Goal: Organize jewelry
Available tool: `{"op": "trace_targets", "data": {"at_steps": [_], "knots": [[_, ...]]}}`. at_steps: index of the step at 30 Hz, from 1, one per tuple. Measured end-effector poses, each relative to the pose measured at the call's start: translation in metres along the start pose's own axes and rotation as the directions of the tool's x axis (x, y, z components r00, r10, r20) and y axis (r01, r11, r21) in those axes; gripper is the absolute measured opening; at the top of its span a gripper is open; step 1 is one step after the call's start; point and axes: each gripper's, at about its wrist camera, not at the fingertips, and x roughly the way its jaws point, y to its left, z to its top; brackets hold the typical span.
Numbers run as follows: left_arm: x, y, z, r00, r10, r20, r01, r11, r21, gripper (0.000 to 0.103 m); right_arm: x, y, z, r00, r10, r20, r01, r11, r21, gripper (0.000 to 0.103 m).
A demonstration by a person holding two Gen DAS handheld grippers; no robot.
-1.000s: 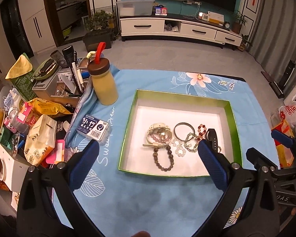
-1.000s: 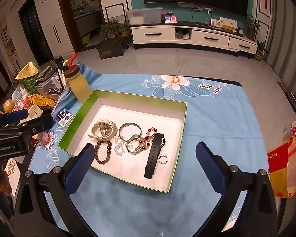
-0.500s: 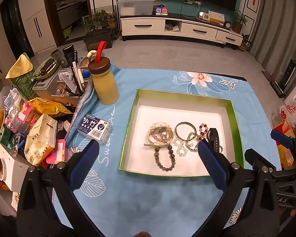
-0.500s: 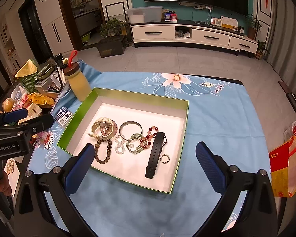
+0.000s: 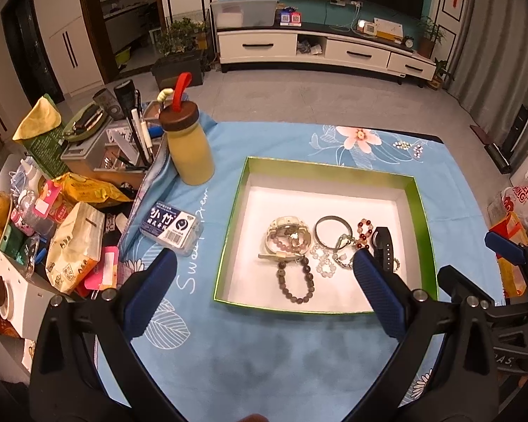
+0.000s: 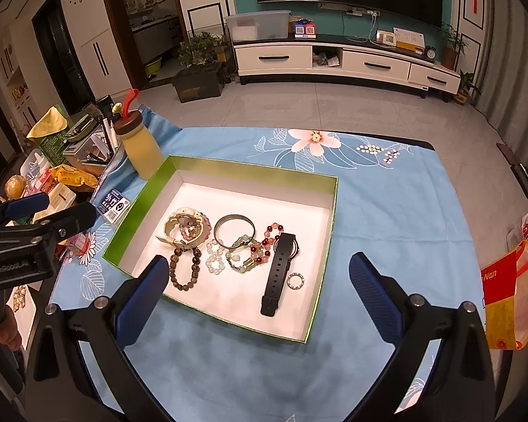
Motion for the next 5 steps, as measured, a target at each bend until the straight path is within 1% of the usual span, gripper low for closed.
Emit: {"op": "trace_targets", "data": {"at_steps": [2,5], "knots": [[0.0016,0.0001,-0.0004,1.000,-0.012,-0.011,0.012,1.000,-0.002,0.101,0.0001,0.0003,-0.0016,1.000,0.000,0.000,0.000,1.000,0.000,0.102],[0.0029,0.0005,-0.0025,1.000,-0.007,-0.014,0.007,1.000,-0.002,0.101,0.0001,0.0003,-0.0015,1.000,-0.001,-0.001,0.001,1.000,0.001,0.102]]}}
